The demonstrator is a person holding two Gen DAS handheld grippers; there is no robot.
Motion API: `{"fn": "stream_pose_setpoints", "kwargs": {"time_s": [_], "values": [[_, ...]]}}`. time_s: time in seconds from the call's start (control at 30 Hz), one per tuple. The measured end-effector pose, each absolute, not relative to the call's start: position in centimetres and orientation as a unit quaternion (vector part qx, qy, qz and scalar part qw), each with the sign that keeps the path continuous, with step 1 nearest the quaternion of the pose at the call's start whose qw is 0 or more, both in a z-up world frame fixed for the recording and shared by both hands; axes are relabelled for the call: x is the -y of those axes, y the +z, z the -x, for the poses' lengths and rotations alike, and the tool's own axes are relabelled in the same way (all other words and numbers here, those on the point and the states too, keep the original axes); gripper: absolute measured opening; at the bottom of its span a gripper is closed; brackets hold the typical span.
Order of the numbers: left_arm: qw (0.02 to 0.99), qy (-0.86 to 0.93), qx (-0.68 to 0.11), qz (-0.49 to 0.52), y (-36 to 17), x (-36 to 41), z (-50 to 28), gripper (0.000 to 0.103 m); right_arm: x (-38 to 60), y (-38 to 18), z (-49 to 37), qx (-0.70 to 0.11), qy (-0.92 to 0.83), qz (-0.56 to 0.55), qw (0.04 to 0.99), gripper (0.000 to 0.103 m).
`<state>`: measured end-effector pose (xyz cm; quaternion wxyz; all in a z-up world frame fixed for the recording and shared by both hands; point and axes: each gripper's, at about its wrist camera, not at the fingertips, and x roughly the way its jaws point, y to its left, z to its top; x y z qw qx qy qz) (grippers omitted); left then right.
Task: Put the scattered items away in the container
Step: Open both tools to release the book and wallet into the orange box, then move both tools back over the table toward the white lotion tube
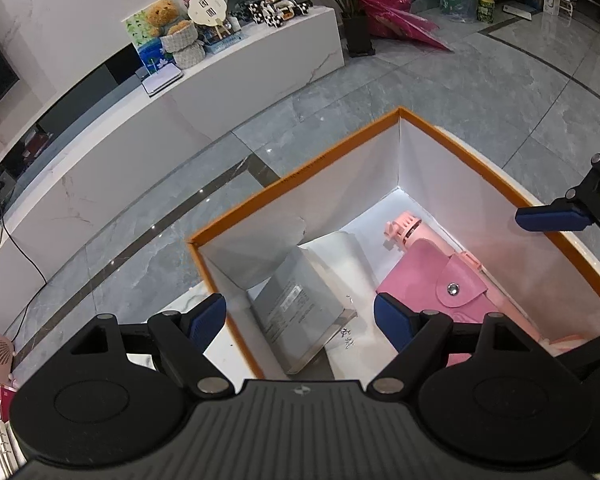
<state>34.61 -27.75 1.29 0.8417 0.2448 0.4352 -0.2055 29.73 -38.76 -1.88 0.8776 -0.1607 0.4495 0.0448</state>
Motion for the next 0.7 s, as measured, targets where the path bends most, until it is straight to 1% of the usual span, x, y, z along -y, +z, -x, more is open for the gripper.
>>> {"fn": "stream_pose_setpoints", "kwargs": {"time_s": [0.53, 0.7], "values": [[0.863, -0.197, -0.403, -0.233, 7.0, 23.8, -32.1, 0.096, 36.5, 3.8, -27.2, -0.416, 0.037, 0.177, 0.891, 0.085], [0.867, -0.195, -0.397, -0.229, 8.0, 22.4, -31.3, 0.096, 35.5, 4.9, -26.2, -0.407, 0.042, 0.184, 0.894, 0.085]]}}
